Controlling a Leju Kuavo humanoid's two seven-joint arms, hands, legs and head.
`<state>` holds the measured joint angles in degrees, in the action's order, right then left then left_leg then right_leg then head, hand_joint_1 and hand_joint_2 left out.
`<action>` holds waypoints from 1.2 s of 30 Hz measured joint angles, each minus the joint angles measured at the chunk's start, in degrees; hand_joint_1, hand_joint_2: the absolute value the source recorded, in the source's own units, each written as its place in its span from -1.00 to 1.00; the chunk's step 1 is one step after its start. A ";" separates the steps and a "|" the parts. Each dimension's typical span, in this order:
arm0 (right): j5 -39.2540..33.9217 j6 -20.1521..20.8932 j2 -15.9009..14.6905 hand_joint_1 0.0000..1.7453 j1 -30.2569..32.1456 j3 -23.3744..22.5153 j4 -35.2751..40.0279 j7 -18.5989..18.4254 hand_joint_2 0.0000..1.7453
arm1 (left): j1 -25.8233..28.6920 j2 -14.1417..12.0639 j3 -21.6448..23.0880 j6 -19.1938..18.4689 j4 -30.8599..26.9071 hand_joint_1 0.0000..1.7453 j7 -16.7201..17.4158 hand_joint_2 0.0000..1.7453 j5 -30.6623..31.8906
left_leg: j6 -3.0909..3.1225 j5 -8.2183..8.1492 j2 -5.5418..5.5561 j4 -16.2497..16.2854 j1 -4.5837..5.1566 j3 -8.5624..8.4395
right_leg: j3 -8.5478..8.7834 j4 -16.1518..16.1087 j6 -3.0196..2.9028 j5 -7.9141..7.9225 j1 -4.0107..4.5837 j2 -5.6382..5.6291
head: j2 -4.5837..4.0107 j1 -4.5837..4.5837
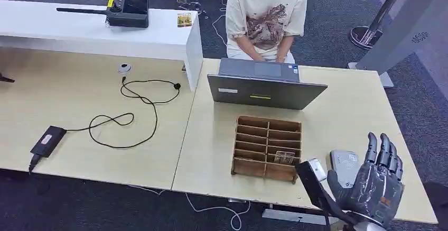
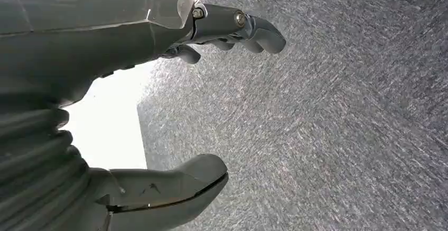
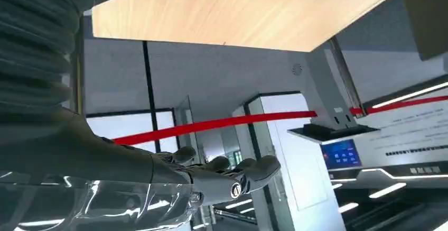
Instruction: Pass the card to the sensor for recognition and then transmit it.
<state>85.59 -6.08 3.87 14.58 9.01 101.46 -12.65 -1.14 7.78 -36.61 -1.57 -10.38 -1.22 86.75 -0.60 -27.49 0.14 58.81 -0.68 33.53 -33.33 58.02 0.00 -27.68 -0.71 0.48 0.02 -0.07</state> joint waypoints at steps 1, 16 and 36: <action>0.43 0.00 -0.02 -1.00 -0.42 0.30 -0.26 0.33 1.00 | -0.01 0.00 0.00 -0.09 0.00 -1.00 0.00 1.00 0.00 | 0.00 0.00 0.00 0.00 0.00 0.00 | 0.00 0.00 0.00 0.00 0.00 0.00 | -0.02 0.00; -3.08 0.94 -0.11 -0.98 -5.71 4.28 -4.46 6.05 1.00 | -0.02 0.02 0.02 -0.50 0.00 -1.00 -0.24 1.00 0.02 | 0.00 0.00 0.00 0.00 0.00 -0.01 | 0.00 0.01 0.00 0.00 0.00 0.00 | -0.02 0.00; -3.74 0.92 -0.66 -0.36 -8.54 7.80 -10.12 7.39 1.00 | -0.08 0.02 0.02 -1.01 0.00 -1.00 -0.31 1.00 0.02 | 0.00 0.00 0.00 0.00 0.00 0.00 | -0.01 0.01 0.00 0.00 0.00 0.00 | -0.02 0.00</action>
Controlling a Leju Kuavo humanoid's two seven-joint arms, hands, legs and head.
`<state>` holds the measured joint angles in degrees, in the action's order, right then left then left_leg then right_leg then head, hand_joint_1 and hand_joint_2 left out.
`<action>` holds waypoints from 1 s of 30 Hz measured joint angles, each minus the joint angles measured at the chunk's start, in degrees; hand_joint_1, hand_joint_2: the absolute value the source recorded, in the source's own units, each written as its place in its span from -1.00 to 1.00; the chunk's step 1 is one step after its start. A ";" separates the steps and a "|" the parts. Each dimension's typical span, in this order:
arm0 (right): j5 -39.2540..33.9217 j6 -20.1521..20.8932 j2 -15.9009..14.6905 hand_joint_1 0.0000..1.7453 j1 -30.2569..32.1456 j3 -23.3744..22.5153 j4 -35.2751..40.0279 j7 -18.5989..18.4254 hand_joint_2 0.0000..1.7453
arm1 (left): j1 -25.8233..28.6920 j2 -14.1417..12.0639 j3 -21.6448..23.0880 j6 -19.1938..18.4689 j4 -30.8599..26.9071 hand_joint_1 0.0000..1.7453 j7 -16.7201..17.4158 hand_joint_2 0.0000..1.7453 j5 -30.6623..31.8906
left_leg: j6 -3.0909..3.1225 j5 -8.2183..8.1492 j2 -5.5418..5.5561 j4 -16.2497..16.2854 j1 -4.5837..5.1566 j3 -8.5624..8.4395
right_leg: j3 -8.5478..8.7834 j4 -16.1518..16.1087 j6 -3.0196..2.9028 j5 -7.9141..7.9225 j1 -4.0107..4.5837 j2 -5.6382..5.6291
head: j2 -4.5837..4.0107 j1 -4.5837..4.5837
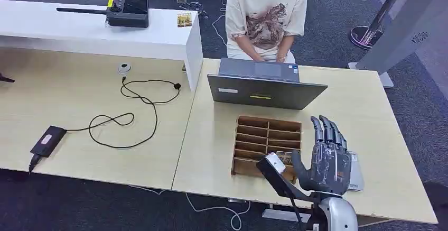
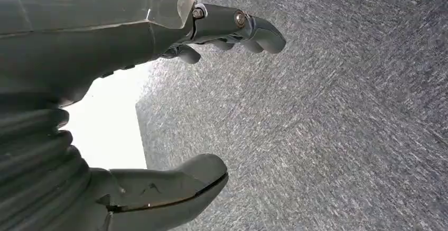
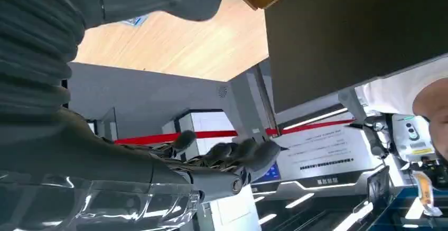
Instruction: Pass the card to the sensor for recognition and then transmit it.
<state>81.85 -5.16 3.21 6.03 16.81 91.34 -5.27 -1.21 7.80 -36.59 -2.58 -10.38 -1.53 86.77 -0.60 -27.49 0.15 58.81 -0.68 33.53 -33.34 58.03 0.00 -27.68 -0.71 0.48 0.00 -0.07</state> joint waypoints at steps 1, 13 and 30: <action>-0.33 -0.13 -0.11 -0.30 -0.09 0.11 -0.35 0.13 1.00 | 0.00 0.00 0.00 0.00 0.00 -1.00 0.00 1.00 0.00 | 0.00 0.00 0.00 0.00 0.00 0.00 | 0.00 0.00 0.00 0.00 0.00 0.00 | 0.02 0.00; -2.03 -0.15 -0.66 0.14 -0.78 0.33 -3.41 0.61 1.00 | 0.00 0.00 0.00 -0.52 0.00 -1.00 0.00 1.00 0.00 | 0.00 0.00 0.00 0.00 0.00 0.00 | 0.00 0.00 0.00 0.00 0.00 0.00 | 0.00 0.00; -0.85 -0.39 -1.20 0.12 -2.02 0.44 -8.72 -0.37 1.00 | -0.01 -0.02 0.13 -0.87 0.00 -1.00 -0.02 1.00 0.00 | 0.00 0.00 0.00 0.00 0.00 0.00 | 0.00 0.00 0.00 0.00 0.00 0.00 | 0.00 0.00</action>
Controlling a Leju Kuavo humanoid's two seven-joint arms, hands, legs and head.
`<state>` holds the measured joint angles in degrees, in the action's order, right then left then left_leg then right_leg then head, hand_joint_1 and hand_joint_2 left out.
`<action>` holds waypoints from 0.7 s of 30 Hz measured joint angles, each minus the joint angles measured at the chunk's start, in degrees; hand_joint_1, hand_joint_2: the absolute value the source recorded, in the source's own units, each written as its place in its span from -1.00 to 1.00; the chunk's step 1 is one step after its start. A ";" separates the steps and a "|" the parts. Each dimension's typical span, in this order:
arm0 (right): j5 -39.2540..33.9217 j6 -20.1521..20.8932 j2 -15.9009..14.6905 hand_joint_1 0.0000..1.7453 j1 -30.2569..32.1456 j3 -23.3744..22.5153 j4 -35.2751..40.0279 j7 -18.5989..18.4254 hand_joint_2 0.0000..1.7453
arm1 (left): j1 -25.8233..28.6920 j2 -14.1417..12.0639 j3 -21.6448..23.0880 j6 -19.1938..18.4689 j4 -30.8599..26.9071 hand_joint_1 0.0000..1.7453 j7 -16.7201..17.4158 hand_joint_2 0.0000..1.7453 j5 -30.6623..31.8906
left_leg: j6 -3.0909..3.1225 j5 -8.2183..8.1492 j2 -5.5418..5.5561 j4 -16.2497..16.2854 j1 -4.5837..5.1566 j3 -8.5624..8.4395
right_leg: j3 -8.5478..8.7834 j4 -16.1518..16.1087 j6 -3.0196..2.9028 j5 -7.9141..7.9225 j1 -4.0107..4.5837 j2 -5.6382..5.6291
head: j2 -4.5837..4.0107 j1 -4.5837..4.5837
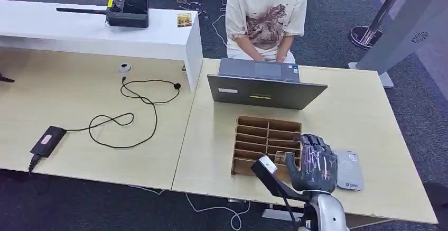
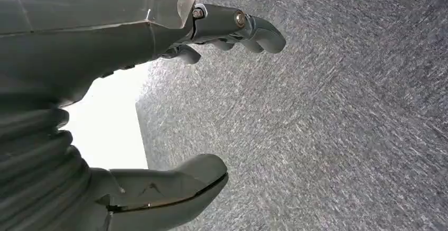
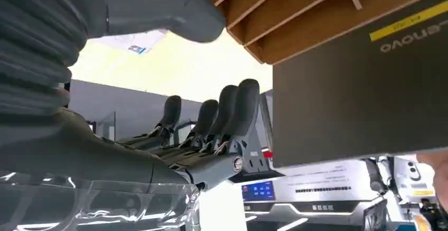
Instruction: Pass the card to the sensor for recognition and then transmit it.
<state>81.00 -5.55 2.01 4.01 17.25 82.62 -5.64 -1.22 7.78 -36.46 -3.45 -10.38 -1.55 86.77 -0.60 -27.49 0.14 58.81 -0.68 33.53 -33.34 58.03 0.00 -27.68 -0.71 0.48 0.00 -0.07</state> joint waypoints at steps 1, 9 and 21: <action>0.02 0.00 0.00 0.12 -0.10 0.04 -0.44 0.00 1.00 | 0.00 0.00 0.04 0.00 0.00 -1.00 0.00 1.00 0.00 | 0.00 0.00 0.00 0.00 0.00 0.00 | 0.00 0.00 0.00 0.00 0.00 0.00 | 0.00 0.00; 0.02 -0.26 -0.39 0.22 -1.17 0.09 -3.54 -0.33 1.00 | 0.00 -0.02 0.92 0.00 0.00 -1.00 0.00 1.00 0.00 | 0.00 0.00 0.00 0.00 0.00 0.00 | 0.00 0.00 0.00 0.00 0.00 0.00 | 0.00 0.00; -1.07 -0.59 -0.52 0.26 -1.72 0.09 -6.34 0.15 1.00 | -0.01 -0.02 1.09 -0.15 0.00 -1.00 0.00 1.00 0.00 | 0.00 0.00 0.00 0.00 0.00 0.00 | -0.01 0.00 0.00 0.00 0.00 0.00 | 0.00 0.00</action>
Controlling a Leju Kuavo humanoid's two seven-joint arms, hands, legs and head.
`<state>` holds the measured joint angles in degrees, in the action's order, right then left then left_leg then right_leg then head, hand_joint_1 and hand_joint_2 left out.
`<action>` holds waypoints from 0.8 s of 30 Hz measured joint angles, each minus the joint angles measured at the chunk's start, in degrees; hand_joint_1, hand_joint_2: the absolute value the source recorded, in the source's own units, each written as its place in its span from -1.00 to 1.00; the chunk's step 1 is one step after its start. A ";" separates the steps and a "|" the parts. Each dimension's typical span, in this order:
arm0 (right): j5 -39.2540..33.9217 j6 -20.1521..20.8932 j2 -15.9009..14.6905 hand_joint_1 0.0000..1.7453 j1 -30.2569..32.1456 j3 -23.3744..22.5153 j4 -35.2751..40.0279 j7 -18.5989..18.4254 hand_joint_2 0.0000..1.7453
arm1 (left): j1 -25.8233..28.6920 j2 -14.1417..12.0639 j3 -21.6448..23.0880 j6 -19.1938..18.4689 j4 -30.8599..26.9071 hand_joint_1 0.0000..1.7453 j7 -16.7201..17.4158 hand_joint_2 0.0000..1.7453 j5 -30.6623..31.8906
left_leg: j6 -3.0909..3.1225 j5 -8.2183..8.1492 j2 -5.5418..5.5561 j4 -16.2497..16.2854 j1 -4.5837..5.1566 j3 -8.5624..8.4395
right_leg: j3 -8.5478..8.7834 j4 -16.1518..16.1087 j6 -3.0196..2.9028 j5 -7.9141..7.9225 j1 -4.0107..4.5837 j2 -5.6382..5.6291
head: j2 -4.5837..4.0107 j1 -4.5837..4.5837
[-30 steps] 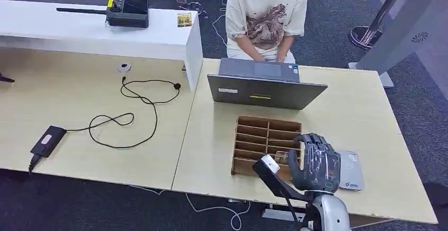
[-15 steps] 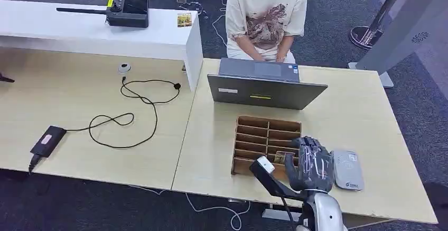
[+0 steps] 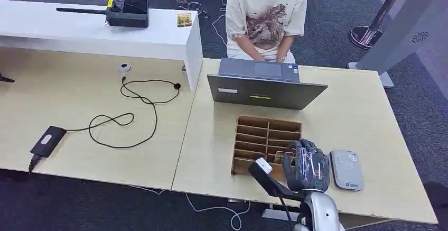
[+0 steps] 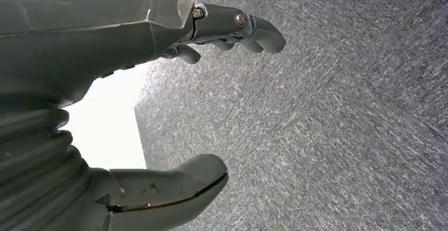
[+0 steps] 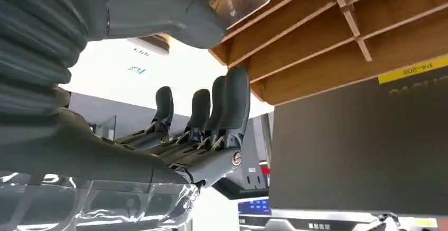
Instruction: Pass the card to the sensor for recognition and then transmit it.
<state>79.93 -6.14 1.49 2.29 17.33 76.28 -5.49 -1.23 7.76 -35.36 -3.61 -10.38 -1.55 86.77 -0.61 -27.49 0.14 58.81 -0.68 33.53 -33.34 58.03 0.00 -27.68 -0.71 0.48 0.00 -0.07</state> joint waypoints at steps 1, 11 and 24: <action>-0.02 0.00 0.00 0.26 -0.01 0.00 -0.15 0.00 1.00 | 0.00 0.00 0.04 0.00 0.00 -1.00 0.00 1.00 0.00 | 0.00 0.00 0.00 0.00 0.00 0.00 | 0.00 0.00 0.00 0.00 0.00 0.00 | 0.02 0.00; -0.09 0.02 0.00 0.14 -0.18 0.00 -0.98 0.02 1.00 | 0.00 0.00 0.35 0.00 0.00 -1.00 0.00 1.00 0.00 | 0.00 0.00 0.00 0.00 0.00 0.00 | 0.00 0.00 0.00 0.00 0.00 0.00 | 0.00 0.00; 0.28 0.17 0.02 0.04 -1.79 0.00 -2.88 0.46 1.00 | -0.01 -0.05 0.35 -0.52 0.00 -1.00 0.00 1.00 0.00 | 0.00 0.00 0.00 0.00 0.00 0.00 | 0.00 0.01 0.00 0.00 0.00 0.00 | 0.02 0.00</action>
<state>80.22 -5.97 1.51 0.50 17.33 73.40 -5.03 -1.25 7.71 -35.01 -4.13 -10.38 -1.55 86.77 -0.61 -27.49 0.14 58.81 -0.68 33.53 -33.34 58.04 0.00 -27.67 -0.71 0.48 0.02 -0.07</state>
